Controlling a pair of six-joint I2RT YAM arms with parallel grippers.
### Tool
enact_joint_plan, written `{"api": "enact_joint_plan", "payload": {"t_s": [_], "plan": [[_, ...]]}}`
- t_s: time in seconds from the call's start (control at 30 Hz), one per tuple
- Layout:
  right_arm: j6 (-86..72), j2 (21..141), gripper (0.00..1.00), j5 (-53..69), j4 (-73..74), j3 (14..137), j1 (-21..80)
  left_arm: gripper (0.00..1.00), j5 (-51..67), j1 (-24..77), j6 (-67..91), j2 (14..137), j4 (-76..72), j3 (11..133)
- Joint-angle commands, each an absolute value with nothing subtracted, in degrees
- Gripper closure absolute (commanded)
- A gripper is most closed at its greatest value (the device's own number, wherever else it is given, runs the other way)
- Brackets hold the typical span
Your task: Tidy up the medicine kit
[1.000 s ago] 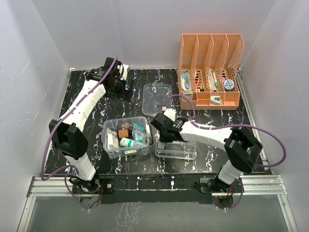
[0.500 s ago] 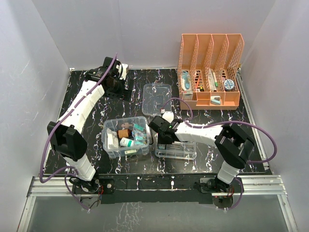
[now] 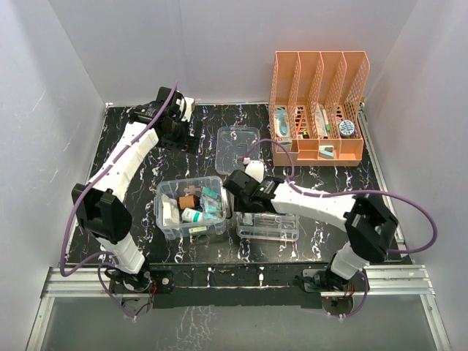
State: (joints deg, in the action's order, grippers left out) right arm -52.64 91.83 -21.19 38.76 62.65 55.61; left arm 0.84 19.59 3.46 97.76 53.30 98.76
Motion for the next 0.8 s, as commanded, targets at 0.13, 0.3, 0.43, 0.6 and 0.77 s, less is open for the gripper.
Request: {"api": "enact_joint_plan", "payload": {"t_s": [0.13,0.3,0.43,0.6,0.77], "plan": [[-45.07,86.11,0.50,-29.52,44.58,71.97,50.56,0.01,2.00,19.25,3.50,95.56,54.84,99.33],[-35.06,88.49,0.50,-23.22,41.05,71.31,38.09,0.01,2.11,19.25,3.53,95.67,55.10,99.58],[-29.60,91.49,0.51,-18.96,38.22,71.21,32.34,0.01,2.32,19.25,3.33,95.63,55.17,98.92],[-26.70,96.31,0.51,-16.13,36.47,72.23,29.83,0.01,2.62,19.26,3.10,95.94,55.08,98.26],[-26.37,100.18,0.51,-14.79,34.09,71.50,29.12,0.01,2.64,19.25,3.06,96.54,55.19,98.46]]}}
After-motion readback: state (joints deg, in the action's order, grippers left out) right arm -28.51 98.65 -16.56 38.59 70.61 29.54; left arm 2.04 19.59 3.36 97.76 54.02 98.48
